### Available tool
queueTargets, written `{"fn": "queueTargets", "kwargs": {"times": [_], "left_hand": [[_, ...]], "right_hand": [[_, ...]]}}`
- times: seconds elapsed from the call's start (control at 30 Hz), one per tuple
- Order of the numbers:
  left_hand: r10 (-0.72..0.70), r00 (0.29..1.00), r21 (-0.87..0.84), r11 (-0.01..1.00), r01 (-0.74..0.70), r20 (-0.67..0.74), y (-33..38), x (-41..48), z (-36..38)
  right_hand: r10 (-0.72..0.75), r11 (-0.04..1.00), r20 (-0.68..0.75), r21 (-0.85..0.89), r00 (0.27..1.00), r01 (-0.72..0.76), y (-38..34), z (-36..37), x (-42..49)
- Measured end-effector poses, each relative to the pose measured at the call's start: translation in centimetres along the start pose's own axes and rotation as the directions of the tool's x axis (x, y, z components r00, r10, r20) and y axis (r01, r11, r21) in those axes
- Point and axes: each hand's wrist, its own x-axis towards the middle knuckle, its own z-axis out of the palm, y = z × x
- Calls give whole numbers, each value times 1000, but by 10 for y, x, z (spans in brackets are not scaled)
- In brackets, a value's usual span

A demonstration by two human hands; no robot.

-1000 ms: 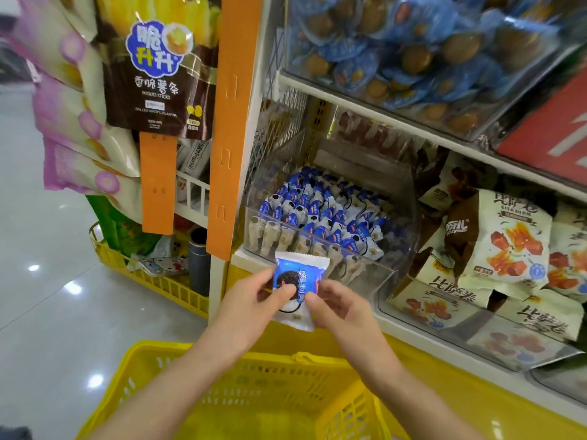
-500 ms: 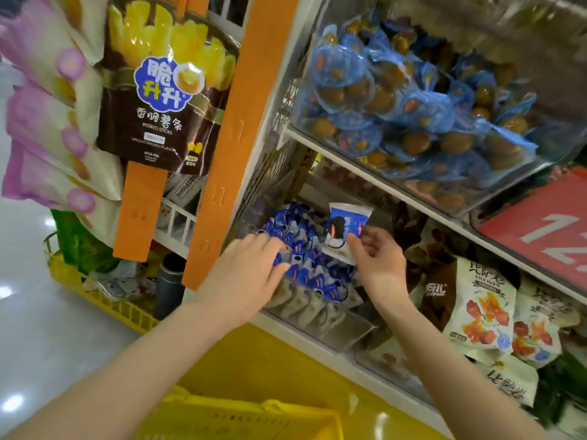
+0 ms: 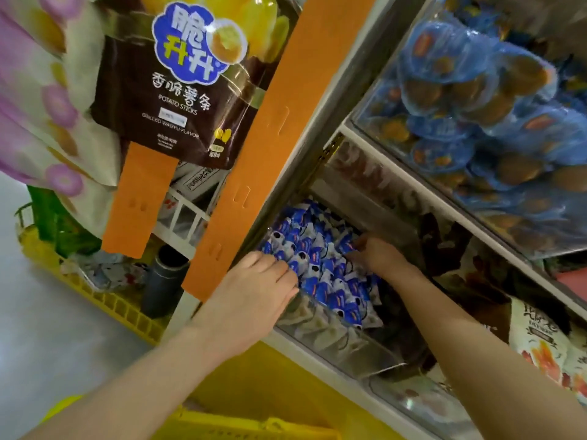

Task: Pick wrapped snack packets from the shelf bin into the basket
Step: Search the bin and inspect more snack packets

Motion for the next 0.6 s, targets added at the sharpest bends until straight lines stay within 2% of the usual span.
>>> {"fn": "queueTargets", "kwargs": {"times": [0.07, 0.1, 0.2, 0.27, 0.33, 0.43, 0.5, 0.6], "left_hand": [[7, 1000, -7, 1000, -7, -4, -1, 0, 2], [10, 1000, -9, 1000, -10, 5, -1, 0, 2], [8, 1000, -4, 1000, -8, 10, -1, -1, 3], [4, 1000, -19, 1000, -4, 6, 1, -1, 1], [13, 1000, -31, 999, -13, -6, 1, 0, 0], [27, 999, -47, 999, -28, -22, 0, -1, 0], [29, 999, -60, 998, -31, -33, 0, -1, 0], [27, 999, -93, 995, -31, -36, 0, 0, 1]], "right_hand": [[1, 998, 51, -56, 999, 2, -5, -2, 4], [11, 999, 39, -31, 999, -10, -7, 0, 6], [74, 978, -12, 199, 997, -70, -7, 14, 8], [116, 925, 15, 363, 993, -113, -7, 23, 10], [113, 897, 54, 424, 992, -125, -6, 28, 10], [83, 899, 95, 422, 992, -116, -2, 31, 9], [23, 933, 104, 354, 994, -59, -1, 25, 8], [8, 946, 39, 323, 999, -20, 2, 7, 6]]}}
